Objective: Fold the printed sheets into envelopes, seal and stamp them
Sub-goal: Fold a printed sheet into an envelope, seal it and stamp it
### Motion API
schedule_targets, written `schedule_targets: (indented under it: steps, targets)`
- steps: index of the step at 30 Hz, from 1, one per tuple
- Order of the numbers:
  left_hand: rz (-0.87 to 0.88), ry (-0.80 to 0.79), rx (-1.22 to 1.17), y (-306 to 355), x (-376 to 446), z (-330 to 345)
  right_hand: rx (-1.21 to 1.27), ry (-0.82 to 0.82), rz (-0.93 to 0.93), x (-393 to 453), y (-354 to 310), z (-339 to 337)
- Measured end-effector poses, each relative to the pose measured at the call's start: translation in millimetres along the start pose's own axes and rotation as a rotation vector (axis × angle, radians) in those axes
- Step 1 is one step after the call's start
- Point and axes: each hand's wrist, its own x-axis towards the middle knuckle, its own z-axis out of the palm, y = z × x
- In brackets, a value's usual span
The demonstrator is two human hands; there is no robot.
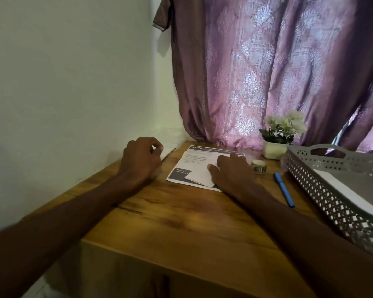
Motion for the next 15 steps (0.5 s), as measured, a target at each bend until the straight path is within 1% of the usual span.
schedule_targets:
  steps: [2, 5, 8, 10, 12, 15]
  targets:
    - [0.065, 0.003, 0.072, -21, 12, -9, -0.014, 0.073, -0.023, 2, 1, -2]
    - [0.151, -0.067, 0.257, -58, 26, -19, -0.002, 0.231, -0.094, 6, -1, -7]
    - [0.171, -0.087, 0.299, -74, 30, -16, 0.074, 0.321, -0.185, 10, -13, -7]
    - [0.21, -0.12, 0.361, -77, 31, -12, 0.178, 0.358, -0.237, 11, -29, -5]
    - [0.231, -0.162, 0.426, -79, 31, -11, 0.256, 0.356, -0.313, 14, -48, -2]
    - [0.246, -0.22, 0.485, -78, 32, -11, 0.229, 0.227, -0.396, 26, -82, 7]
